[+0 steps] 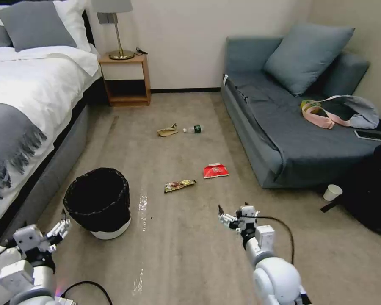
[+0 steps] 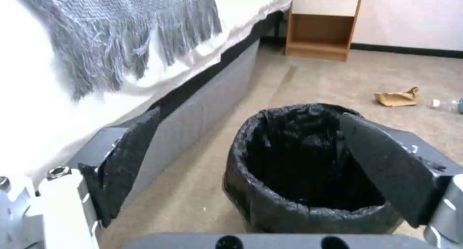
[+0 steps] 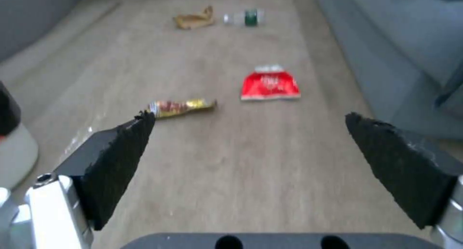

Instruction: Pick up the trash bin, then pick up the garbage on the floor and place it into the trash bin.

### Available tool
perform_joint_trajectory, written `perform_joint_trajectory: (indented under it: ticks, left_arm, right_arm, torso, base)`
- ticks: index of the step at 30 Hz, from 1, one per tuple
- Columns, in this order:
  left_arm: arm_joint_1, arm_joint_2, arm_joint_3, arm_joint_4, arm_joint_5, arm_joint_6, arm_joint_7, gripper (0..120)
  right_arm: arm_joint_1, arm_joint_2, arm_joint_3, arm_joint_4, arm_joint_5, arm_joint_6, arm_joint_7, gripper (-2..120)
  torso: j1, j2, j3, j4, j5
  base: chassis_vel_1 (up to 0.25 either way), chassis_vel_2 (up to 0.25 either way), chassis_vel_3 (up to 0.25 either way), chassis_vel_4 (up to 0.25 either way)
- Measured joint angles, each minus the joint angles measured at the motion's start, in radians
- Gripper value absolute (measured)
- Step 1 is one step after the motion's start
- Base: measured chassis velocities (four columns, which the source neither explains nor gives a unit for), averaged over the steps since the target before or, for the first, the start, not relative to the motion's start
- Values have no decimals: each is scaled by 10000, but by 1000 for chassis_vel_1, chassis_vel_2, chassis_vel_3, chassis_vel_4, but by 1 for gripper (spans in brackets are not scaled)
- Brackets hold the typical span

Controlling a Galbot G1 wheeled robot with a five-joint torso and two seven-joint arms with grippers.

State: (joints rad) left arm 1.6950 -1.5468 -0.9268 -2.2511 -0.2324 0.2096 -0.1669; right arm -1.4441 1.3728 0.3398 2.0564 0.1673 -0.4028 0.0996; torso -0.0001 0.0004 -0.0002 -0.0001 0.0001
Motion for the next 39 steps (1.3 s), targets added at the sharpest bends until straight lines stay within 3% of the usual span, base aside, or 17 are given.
perform_joint_trajectory:
  ticks: [6,10,12,13,16,17,21,26,33,39]
  left_arm:
    - [-288,19,-68,177,78,97,0,100]
    - [-919,276,-378,618,28,427,-50,99]
    - [-1131,425,-511,781,-54,565,-69,99]
    - [-1469,723,-707,1057,-287,823,-108,99]
    - [-1699,977,-786,1275,-521,1080,-170,99]
    - [-1925,1240,-800,1509,-766,1365,-246,99]
    - [-2509,2035,-585,2323,-987,2063,-336,99]
    - [-2731,2360,-418,2637,-1036,2505,-336,99]
    - [-2915,2905,-185,3143,-1018,3617,-308,99]
    - [-3550,3434,141,3767,-1007,3809,-324,99]
  right_arm:
    - [87,-42,63,-84,66,24,-50,100]
    - [157,-15,37,-272,65,148,-96,100]
    - [168,-2,22,-346,58,205,-114,100]
    - [193,16,9,-469,47,284,-140,100]
    - [235,30,9,-575,42,328,-157,100]
    - [274,46,8,-668,40,366,-168,100]
    - [357,100,18,-826,39,488,-221,100]
    - [395,125,32,-927,40,565,-259,100]
    - [894,124,-374,-1528,139,688,-331,100]
    - [933,122,-343,-1625,187,758,-354,100]
  torso:
    - [1,-2,2,1,-3]
    - [1,-2,2,1,-3]
    - [1,-2,2,1,-3]
    - [1,-3,2,2,-3]
    - [1,-3,2,2,-3]
    - [1,-3,2,0,0]
    - [1,-5,2,0,-3]
    - [1,-4,2,0,-4]
    - [1,-5,3,6,-2]
    - [1,-5,2,0,-3]
  base:
    - [0,0,0,0]
    - [0,0,0,0]
    - [0,0,0,0]
    - [0,0,0,0]
    - [0,0,0,0]
    - [0,0,0,0]
    - [0,0,0,0]
    - [0,0,0,0]
    - [0,0,0,0]
    - [0,0,0,0]
